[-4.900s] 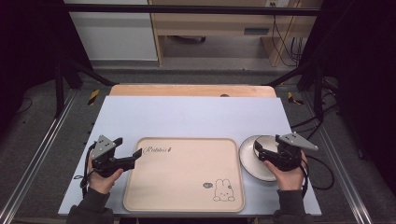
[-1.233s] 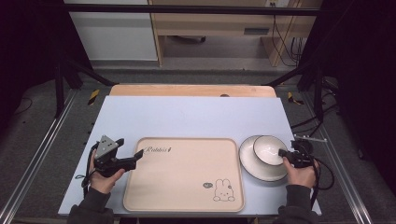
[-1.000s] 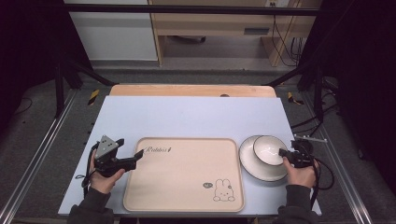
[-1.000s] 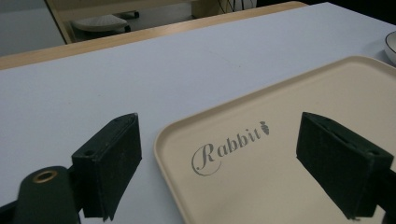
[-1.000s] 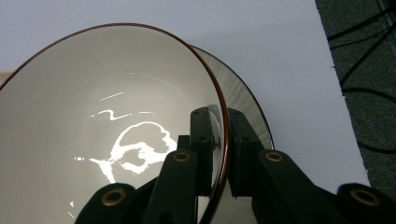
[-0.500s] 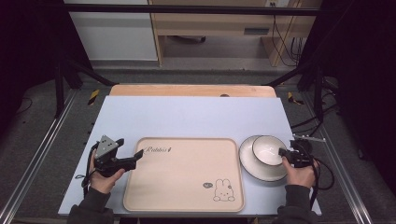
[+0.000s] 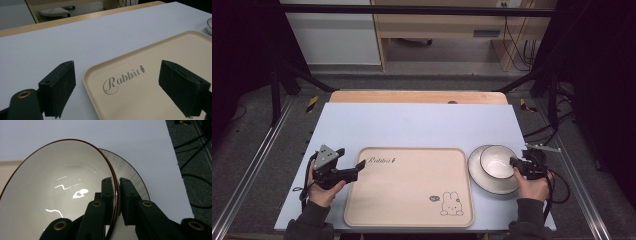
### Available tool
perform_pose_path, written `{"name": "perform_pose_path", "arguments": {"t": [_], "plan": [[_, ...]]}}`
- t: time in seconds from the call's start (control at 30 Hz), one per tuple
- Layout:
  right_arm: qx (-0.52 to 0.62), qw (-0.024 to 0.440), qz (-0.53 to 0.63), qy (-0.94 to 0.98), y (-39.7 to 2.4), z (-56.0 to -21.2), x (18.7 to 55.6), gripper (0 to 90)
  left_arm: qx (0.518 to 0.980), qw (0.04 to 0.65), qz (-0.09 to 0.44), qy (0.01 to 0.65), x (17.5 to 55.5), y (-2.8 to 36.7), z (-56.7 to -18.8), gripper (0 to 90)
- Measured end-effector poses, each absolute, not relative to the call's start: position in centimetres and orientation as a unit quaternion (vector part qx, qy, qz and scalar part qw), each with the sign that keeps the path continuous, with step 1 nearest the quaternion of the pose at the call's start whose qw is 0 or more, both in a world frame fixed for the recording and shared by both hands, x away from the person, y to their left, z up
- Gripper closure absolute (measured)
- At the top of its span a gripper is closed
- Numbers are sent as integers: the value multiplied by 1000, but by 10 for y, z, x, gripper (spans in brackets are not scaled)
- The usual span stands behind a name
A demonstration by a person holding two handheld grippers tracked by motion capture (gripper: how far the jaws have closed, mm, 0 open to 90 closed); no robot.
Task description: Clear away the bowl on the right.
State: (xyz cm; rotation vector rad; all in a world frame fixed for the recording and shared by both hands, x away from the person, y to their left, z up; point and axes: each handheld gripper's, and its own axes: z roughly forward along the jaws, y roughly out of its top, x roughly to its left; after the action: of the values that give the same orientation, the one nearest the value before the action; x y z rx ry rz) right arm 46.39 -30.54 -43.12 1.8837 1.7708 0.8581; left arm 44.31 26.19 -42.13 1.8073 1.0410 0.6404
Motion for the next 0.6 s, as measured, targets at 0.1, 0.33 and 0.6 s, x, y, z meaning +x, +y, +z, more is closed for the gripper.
{"name": "perform_pose_path", "arguments": {"t": [0.1, 0.33, 0.6], "plan": [[677, 206, 312, 634, -304, -430, 463, 815, 735, 462, 260, 423, 443, 262, -421, 137], [669, 215, 307, 641, -304, -428, 462, 812, 735, 462, 261, 423, 443, 262, -421, 137], [669, 218, 302, 643, -301, -425, 461, 810, 734, 463, 262, 422, 442, 263, -420, 137]]}}
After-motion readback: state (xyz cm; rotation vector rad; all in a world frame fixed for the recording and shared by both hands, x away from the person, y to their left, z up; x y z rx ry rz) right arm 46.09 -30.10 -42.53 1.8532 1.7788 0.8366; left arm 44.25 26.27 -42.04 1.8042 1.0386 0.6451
